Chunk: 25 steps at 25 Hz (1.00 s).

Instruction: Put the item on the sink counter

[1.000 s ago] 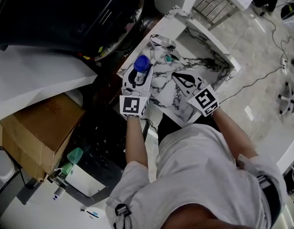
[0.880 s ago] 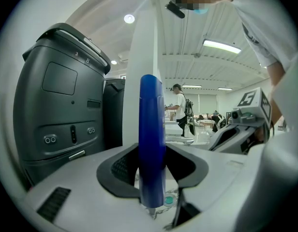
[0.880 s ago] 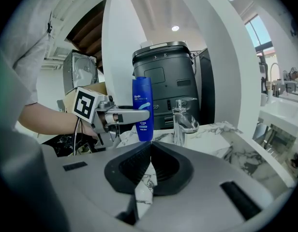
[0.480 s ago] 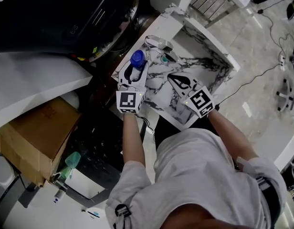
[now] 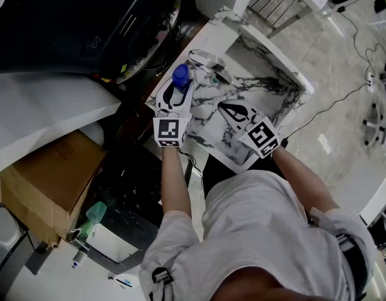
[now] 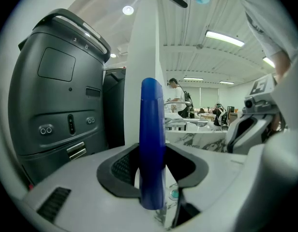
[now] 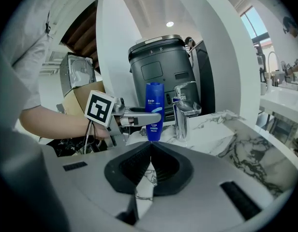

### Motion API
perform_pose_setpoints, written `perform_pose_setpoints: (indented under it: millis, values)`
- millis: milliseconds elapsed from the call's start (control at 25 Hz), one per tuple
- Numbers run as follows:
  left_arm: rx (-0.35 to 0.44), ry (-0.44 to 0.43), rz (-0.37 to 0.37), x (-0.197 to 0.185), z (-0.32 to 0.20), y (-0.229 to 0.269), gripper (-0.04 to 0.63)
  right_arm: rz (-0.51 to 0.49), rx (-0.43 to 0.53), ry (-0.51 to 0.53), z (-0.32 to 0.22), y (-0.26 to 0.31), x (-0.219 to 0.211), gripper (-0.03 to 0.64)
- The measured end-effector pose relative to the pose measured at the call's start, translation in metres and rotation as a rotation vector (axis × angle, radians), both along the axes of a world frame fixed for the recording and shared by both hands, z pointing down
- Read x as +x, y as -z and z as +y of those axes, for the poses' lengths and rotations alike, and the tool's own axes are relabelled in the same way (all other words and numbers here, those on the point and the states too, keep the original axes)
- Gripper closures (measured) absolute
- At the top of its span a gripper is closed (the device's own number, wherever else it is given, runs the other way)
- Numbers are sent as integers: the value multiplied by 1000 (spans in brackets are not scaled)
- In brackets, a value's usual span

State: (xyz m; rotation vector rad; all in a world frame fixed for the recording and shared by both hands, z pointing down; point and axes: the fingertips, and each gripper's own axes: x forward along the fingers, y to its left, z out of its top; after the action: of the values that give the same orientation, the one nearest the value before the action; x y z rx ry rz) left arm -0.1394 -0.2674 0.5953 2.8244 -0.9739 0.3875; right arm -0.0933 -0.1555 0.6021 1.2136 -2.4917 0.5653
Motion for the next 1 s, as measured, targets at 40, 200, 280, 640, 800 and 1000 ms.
perform_pose_setpoints:
  millis: [40,200,280,640,800,1000]
  values:
    - [0,-1,-6,0,-1,-2,425,-1,2,4,1,1,-1,612]
    - [3,-11,-32,0,-2,-7,426,-4,0,6,4,1,-3,612]
    - [10,-16,-35,1,-3,-7,426,-5,-2,6,4,0,-3,612]
    - [3,-9,-40,-2,-6,-13,426,-2,-2,12,4,-1,-5,612]
    - [5,-14,-44,0,-7,-14,426,0,-6,18,4,-2,-7,612]
    - [3,-23,-59,1,-8,-17,426,6,-5,20,3,-2,-6,612]
